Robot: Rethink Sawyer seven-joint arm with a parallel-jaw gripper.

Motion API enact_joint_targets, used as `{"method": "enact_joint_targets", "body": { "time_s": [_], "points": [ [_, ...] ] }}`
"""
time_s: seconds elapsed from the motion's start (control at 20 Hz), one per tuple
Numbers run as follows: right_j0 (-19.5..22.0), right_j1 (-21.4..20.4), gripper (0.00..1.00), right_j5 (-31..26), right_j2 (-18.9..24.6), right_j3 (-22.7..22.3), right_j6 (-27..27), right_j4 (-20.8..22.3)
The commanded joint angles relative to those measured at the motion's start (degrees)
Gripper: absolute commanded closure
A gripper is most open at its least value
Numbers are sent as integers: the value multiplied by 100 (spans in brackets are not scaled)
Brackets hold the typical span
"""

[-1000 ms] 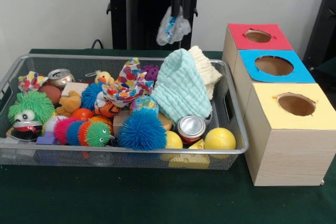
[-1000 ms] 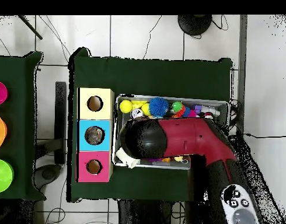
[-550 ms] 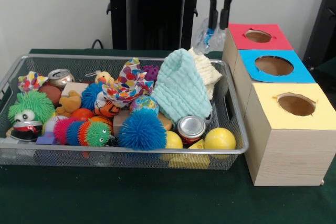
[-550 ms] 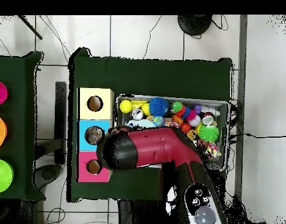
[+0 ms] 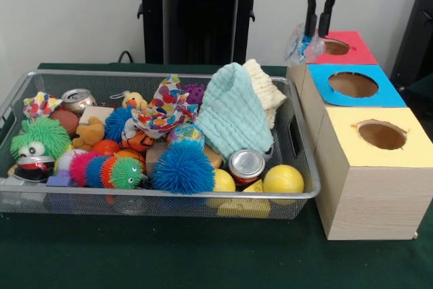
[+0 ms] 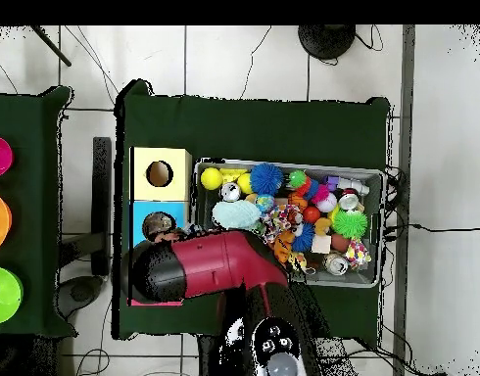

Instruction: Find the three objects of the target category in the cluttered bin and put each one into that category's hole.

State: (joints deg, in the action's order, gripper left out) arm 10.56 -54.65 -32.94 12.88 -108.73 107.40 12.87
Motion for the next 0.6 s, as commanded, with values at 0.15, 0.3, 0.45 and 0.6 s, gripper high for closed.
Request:
{"method": "enact_joint_targets", "body": {
  "time_s": [0.15,0.3,0.45,0.6],
  "points": [
    [-578,396,100,137,-549,-47,1873,-533],
    [-849,556,100,221,-685,73,2001,-643],
    [-1073,775,100,328,-821,223,2088,-711],
    [-1248,970,100,441,-928,330,2137,-788]
  ]
}}
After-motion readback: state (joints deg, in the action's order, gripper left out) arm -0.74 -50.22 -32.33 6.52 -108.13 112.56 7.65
